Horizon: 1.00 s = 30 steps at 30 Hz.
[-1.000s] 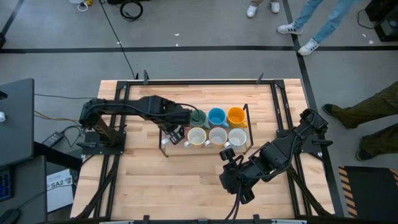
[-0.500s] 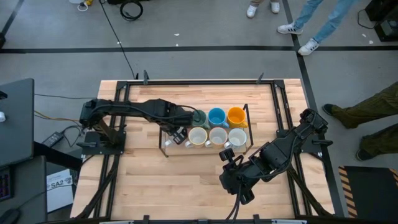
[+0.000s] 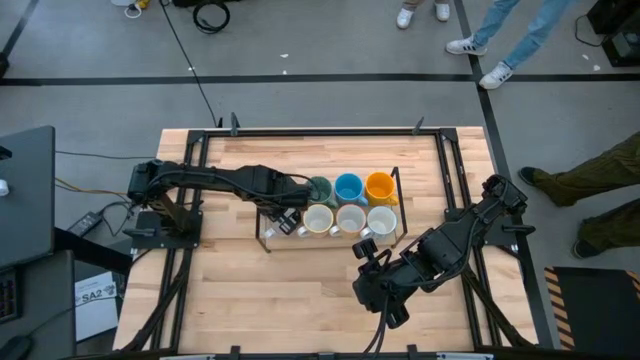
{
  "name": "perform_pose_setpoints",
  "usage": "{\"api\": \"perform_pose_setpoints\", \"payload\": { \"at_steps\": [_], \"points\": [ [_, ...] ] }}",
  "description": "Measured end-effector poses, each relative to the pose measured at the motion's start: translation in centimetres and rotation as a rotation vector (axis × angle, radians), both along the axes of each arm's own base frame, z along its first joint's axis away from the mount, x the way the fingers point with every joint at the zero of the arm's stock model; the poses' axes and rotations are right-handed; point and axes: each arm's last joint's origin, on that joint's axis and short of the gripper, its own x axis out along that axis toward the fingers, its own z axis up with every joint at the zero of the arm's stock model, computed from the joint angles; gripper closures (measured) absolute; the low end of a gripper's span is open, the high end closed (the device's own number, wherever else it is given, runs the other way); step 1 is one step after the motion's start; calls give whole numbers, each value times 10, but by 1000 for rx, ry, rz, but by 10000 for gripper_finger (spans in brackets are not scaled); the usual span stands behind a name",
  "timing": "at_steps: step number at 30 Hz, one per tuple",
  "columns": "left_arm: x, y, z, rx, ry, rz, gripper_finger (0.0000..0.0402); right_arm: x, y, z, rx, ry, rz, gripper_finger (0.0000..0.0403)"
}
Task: Place coffee mugs
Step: Put the gray white mug on the shelf
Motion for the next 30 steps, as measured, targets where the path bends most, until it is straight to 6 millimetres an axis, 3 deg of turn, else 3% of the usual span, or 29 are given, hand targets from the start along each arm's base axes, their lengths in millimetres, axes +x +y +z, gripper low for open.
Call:
{"api": "perform_pose_setpoints", "payload": {
  "at_steps": [14, 30],
  "points": [
    [2, 0, -3, -1, -23, -1, 371, 0, 0, 0, -5, -2, 9, 295],
    [2, 0, -4, 0, -15, -4, 322, 0, 0, 0, -5, -2, 9, 294]
  ]
}}
